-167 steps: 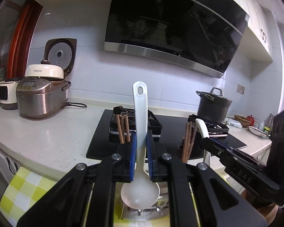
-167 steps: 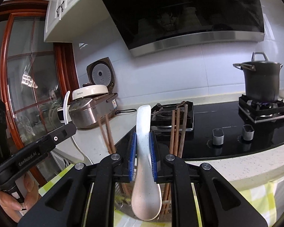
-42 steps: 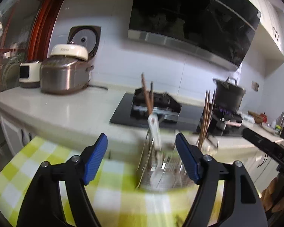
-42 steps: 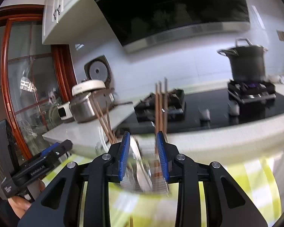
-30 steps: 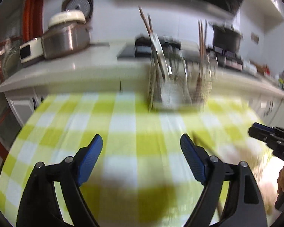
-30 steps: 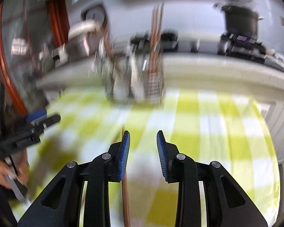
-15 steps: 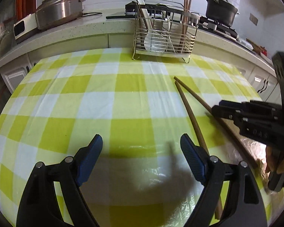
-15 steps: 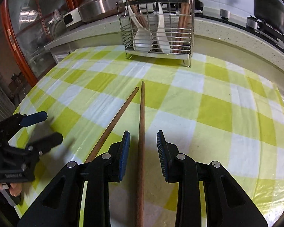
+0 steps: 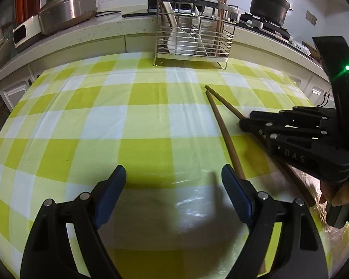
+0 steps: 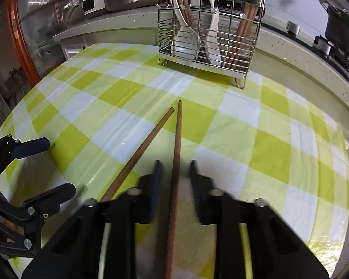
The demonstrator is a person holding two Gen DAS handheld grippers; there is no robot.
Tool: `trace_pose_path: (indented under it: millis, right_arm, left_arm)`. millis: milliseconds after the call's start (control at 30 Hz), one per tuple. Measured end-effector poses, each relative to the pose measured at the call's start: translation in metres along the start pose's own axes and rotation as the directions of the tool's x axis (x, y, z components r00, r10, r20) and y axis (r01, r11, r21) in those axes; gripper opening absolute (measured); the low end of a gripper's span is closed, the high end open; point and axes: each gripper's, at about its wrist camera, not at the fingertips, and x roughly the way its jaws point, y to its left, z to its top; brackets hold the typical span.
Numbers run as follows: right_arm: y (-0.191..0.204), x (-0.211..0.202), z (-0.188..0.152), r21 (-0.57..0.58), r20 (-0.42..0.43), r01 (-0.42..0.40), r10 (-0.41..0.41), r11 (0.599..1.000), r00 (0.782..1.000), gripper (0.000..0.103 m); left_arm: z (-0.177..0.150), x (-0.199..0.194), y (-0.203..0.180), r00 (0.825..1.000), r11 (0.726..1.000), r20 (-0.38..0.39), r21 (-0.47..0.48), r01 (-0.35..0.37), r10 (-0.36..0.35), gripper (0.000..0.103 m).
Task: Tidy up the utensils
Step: 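Grasp a brown chopstick with the right tool while the left tool grasps another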
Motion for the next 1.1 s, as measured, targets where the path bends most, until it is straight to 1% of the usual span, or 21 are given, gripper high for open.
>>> trace_pose_path:
  millis: [133,267,367,433,467,567,767,900,933,1000,1033,1100]
  right_arm:
    - [-0.011,-0.007,-0.01,0.028,0.024,0.029,-0.029,0.999,0.999,0.007]
    - [-0.029,-0.02,-0.022,0.075,0.048,0.035,-0.039,0.997,0.998,0.007]
    - [-0.039,-0.027,-0.03,0.098,0.057,0.038,-0.044,0.995,0.997,0.007]
    - [-0.046,-0.031,-0.034,0.117,0.063,0.038,-0.046,0.992,0.997,0.007]
    - [-0.05,-0.033,-0.036,0.129,0.066,0.035,-0.044,0.991,0.997,0.007]
    - [-0.057,-0.037,-0.041,0.152,0.073,0.025,-0.036,0.988,0.997,0.007]
    - [-0.064,-0.038,-0.045,0.187,0.079,-0.003,-0.012,0.982,0.997,0.007]
    - [-0.065,-0.037,-0.045,0.194,0.066,0.005,-0.018,0.981,0.998,0.007]
    - [-0.065,-0.036,-0.045,0.198,0.063,0.007,-0.02,0.98,0.998,0.007]
    - [-0.066,-0.034,-0.045,0.204,0.054,0.014,-0.026,0.979,0.998,0.007]
    - [-0.065,-0.034,-0.045,0.205,0.051,0.018,-0.029,0.979,0.998,0.007]
    - [-0.065,-0.033,-0.045,0.212,0.045,0.024,-0.035,0.977,0.998,0.007]
  left_arm:
    - [0.005,0.004,-0.013,1.0,1.0,-0.005,0.023,0.015,-0.014,0.081]
    - [0.013,0.011,-0.03,1.0,0.998,-0.005,0.055,0.014,-0.014,0.081]
    - [0.021,0.023,-0.039,0.999,0.998,-0.031,0.052,0.025,-0.024,0.081]
    - [0.027,0.032,-0.045,0.999,0.998,-0.048,0.052,0.023,-0.02,0.078]
    - [0.028,0.034,-0.047,0.999,0.998,-0.044,0.06,0.009,-0.006,0.076]
    - [0.032,0.04,-0.053,0.999,0.995,-0.044,0.094,-0.015,0.019,0.068]
    - [0.039,0.044,-0.054,0.999,0.993,-0.043,0.116,-0.007,0.012,0.057]
    - [0.039,0.043,-0.056,0.999,0.99,-0.032,0.139,0.001,0.003,0.039]
    - [0.038,0.042,-0.056,1.0,0.989,-0.031,0.145,0.003,0.001,0.038]
    - [0.038,0.042,-0.057,1.0,0.989,-0.024,0.149,0.005,-0.002,0.028]
    - [0.037,0.042,-0.057,1.0,0.988,-0.017,0.152,0.002,0.001,0.026]
    - [0.036,0.041,-0.057,1.0,0.988,-0.011,0.156,-0.001,0.003,0.018]
